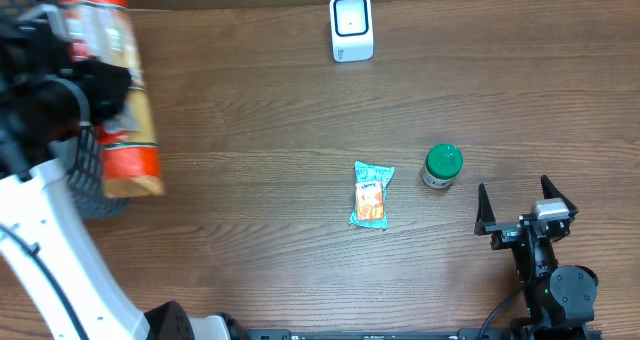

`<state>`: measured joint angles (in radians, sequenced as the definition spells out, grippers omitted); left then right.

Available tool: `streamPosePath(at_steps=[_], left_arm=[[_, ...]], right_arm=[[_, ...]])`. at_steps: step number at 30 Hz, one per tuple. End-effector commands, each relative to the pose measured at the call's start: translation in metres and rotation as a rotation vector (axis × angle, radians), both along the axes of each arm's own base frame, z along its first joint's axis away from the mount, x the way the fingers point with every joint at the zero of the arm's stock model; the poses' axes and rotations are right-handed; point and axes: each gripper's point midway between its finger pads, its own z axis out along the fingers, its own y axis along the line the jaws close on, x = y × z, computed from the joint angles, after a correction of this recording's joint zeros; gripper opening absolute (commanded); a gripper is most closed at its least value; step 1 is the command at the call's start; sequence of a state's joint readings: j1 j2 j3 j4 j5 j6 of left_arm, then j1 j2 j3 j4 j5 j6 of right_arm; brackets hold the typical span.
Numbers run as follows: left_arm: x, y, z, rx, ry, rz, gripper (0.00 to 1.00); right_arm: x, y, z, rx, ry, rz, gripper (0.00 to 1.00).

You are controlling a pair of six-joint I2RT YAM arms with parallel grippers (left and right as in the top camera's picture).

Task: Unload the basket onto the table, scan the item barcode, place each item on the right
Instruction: 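Lift the pasta pack out and carry it to the table centre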

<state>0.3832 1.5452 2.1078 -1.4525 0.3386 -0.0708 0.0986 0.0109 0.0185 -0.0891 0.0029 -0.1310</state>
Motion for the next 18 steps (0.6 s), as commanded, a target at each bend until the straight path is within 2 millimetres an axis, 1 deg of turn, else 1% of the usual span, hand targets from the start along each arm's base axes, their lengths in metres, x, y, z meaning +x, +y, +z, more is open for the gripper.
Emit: streamPosePath(at_steps=[1,3,7,10,13,15,17,18], left_arm=[[0.002,-0.034,-0.033,0.033,0.095,-0.102,0.04],[0.003,-0.049,-0.061,0.039,0.178,-0.121,0.04],[0.007,-0.076,-0.13,0.091,0.321,-0.131,0.04],[0.006,-0.105,-0.186,0.077,0.388,-0.136,0.04],[0.0,-0.133,-0.233,0.039,0.42,-0.125,0.04],[-0.004,-0.151,-0.258,0.007,0.425,-0.116,0.04],[-0.01,-0.171,-0.278,-0.008,0.419,-0.142,0.04],[-0.012,-0.179,-0.283,-0.007,0.415,-0.158,0.04]], right_arm=[[0.0,0.0,-0.002,0.0,-0.002,0.001,1.0],[0.0,0.0,-0.002,-0.001,-0.003,0.001,1.0],[0.0,0.0,-0.002,0.0,-0.003,0.001,1.0],[0.0,0.0,-0.002,0.0,-0.003,0.001,1.0],[0.0,0.0,-0.002,0.0,-0.003,0.001,1.0],[0.0,0.0,-0.002,0.0,-0.003,0.001,1.0],[0.0,0.0,-0.002,0.0,-0.002,0.001,1.0],[0.0,0.0,-0.002,0.0,-0.002,0.001,1.0]])
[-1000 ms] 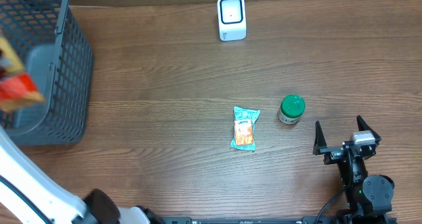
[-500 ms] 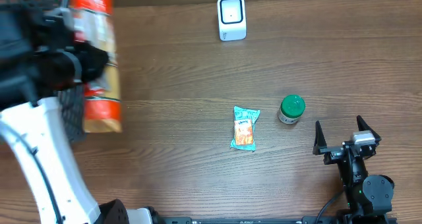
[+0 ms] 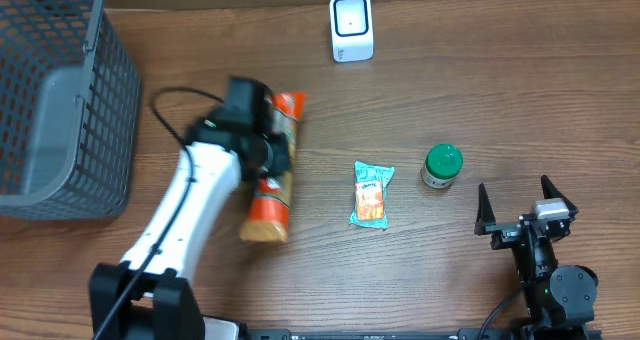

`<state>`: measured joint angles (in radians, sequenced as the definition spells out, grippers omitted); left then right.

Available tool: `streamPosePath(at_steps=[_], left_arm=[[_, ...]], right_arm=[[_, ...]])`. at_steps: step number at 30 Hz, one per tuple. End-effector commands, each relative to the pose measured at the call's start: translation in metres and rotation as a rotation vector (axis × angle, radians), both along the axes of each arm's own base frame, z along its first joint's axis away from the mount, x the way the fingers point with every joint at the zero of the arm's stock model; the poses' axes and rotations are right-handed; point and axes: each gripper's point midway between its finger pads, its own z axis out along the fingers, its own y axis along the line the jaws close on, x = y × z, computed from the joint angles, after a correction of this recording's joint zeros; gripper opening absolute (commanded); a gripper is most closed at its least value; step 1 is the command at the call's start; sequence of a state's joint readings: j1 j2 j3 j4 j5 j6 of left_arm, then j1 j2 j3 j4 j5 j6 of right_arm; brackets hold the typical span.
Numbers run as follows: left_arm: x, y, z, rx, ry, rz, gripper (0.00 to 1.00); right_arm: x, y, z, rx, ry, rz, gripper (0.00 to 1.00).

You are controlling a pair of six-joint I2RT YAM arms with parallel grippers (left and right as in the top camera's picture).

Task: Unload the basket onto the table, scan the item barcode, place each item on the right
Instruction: 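Lift the pasta pack out and carry it to the table centre, then lower the pasta pack beside the wipes packet and open the left gripper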

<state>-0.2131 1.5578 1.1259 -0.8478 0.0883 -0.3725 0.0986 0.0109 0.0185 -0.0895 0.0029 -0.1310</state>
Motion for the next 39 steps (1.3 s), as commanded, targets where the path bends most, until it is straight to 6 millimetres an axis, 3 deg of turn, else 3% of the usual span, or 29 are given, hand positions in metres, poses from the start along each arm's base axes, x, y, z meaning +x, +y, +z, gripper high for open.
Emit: streamPosePath(at_steps=[1,4,10,26,32,33,36,39], left_arm=[[-0.004,-0.026,-0.007,-0.041,-0.039,0.04,0.04],[-0.009,-0.045,-0.015,-0.033,-0.062,-0.018,0.04],[-0.01,-0.063,-0.015,-0.02,-0.097,-0.055,0.04],[-0.006,-0.066,-0.014,-0.006,-0.126,-0.048,0.04],[-0.009,-0.065,-0.037,0.021,-0.063,-0.05,0.04],[-0.01,-0.065,-0.042,0.026,-0.049,-0.05,0.07],[-0.01,-0.072,-0.053,0.0,-0.02,-0.061,0.45],[-0.008,-0.08,-0.052,-0.043,-0.023,-0.072,0.63]], right_arm=[[0.0,0.0,-0.002,0.0,-0.003,0.001,1.0],[0.0,0.0,-0.002,0.0,-0.003,0.001,1.0],[0.0,0.0,-0.002,0.0,-0.003,0.001,1.0],[0.0,0.0,-0.002,0.0,-0.002,0.001,1.0],[0.0,0.0,-0.002,0.0,-0.003,0.001,1.0],[0.0,0.0,-0.002,0.0,-0.003,0.001,1.0],[0.0,0.0,-0.002,0.0,-0.003,0.001,1.0],[0.0,0.0,-0.002,0.0,-0.003,0.001,1.0]])
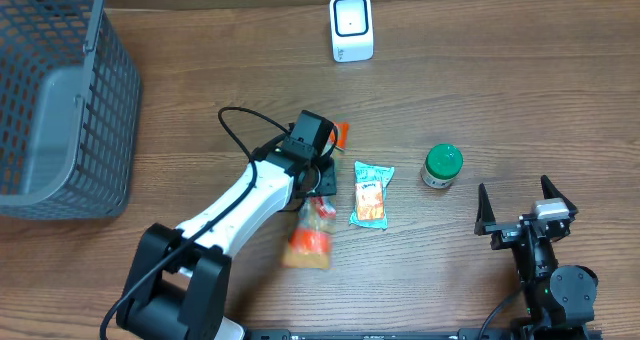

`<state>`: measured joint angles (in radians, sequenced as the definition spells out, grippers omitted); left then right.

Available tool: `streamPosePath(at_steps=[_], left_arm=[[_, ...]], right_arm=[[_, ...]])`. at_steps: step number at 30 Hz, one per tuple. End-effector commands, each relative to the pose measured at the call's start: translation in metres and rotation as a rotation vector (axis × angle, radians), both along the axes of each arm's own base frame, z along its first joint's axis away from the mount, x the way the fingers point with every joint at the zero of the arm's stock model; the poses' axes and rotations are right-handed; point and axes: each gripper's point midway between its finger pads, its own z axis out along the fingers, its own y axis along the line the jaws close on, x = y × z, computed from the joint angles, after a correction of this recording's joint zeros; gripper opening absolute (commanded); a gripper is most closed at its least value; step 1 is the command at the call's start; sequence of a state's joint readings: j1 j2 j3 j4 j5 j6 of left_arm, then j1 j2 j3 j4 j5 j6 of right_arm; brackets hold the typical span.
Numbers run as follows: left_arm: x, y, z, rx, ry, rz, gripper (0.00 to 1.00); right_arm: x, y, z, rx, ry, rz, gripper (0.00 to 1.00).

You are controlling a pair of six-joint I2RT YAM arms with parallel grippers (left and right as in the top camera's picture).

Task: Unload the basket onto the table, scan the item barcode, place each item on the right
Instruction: 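Lower the pasta pack beside the wipes packet and open the left gripper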

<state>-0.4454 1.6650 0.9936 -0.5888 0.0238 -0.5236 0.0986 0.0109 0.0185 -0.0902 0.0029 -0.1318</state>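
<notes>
My left gripper [318, 180] is shut on an orange snack bag [311, 235], which hangs tilted over the table just left of a teal-and-orange packet [371, 194]. The bag's top [341, 134] shows beyond the wrist. The white barcode scanner [351, 27] stands at the far edge, well beyond the bag. My right gripper [524, 201] rests open near the front right corner, holding nothing.
A grey wire basket [60, 100] stands at the far left. A small jar with a green lid [441, 166] sits right of the teal packet, between it and my right gripper.
My left arm has carried the orange bag to the right, from the left-middle of the table to right beside the teal packet. The right arm has not moved.
At first my left gripper held the orange bag up high over the basket at the far left. Then it held the bag low over the table right of the basket. Now the bag is next to the teal packet in the middle.
</notes>
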Motion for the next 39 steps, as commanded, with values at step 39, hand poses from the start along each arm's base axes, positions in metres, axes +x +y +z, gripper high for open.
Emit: streamPosePath(at_steps=[39], left_arm=[[0.08,0.172,0.373,0.287,-0.645,0.276,1.0]], right_arm=[[0.0,0.0,-0.002,0.0,-0.003,0.001,1.0]])
